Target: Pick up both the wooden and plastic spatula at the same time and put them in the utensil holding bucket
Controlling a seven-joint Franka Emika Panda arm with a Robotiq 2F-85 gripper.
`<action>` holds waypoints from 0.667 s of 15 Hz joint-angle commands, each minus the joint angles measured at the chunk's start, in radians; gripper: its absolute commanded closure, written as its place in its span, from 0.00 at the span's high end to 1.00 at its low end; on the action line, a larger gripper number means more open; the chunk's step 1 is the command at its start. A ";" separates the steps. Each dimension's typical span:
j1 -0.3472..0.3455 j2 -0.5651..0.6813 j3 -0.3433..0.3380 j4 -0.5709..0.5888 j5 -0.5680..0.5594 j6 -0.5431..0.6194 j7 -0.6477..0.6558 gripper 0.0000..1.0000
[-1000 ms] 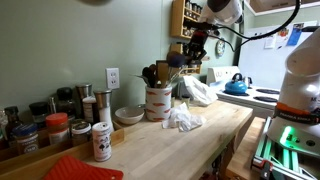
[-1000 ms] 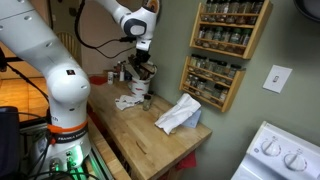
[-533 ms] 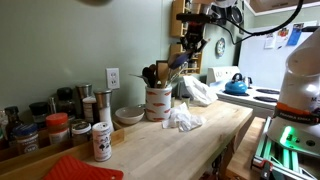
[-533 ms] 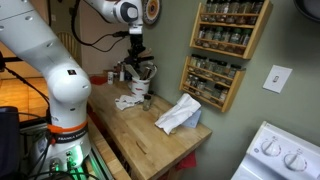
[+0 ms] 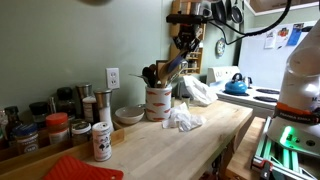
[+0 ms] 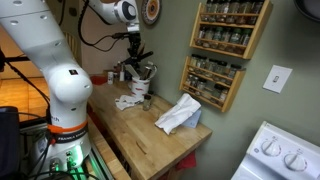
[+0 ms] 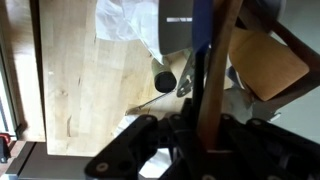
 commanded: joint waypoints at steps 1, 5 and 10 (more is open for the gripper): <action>0.022 0.079 -0.020 0.059 -0.091 -0.008 0.095 0.04; 0.034 0.156 -0.009 0.100 -0.218 -0.025 0.189 0.04; 0.078 0.252 -0.012 0.156 -0.402 -0.106 0.339 0.04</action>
